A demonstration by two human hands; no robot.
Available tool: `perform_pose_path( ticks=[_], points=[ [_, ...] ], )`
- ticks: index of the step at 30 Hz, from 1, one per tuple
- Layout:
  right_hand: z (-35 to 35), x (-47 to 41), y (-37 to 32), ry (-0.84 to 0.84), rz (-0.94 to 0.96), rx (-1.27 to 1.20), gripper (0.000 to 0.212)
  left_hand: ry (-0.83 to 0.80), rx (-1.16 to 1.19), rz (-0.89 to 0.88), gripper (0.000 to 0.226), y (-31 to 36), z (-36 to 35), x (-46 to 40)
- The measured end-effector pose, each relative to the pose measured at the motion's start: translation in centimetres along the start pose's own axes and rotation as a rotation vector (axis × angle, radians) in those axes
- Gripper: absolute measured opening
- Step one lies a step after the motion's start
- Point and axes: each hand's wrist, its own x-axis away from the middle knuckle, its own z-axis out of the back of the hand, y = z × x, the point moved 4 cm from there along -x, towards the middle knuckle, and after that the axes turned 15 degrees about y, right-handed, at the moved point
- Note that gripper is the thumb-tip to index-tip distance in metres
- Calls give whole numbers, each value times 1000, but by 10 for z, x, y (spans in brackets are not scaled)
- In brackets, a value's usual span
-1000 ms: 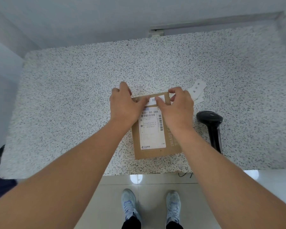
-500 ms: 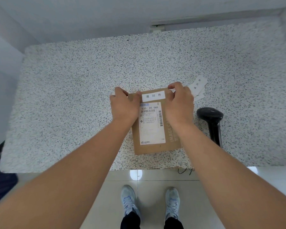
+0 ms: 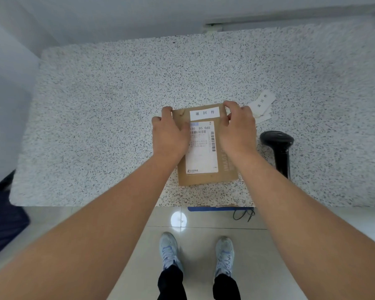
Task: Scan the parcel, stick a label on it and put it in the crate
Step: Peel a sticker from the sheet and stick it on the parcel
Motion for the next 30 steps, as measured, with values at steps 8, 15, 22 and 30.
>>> perform_pose_path(
  ticks=[8,15,22,30],
  points=[
    [23,30,-5,-28,150,49,47,-100,-161,-298,55,3,19,41],
    [36,64,-2,-122,384,205,45,-164,-222,-407,57,-4,28,76],
    [32,91,23,-265,438,279,57,-239,-220,-461,60,-14,24,99],
    [25,104,40,-383,405,166,66,-274,-162,-417,68,-28,12,113]
  ],
)
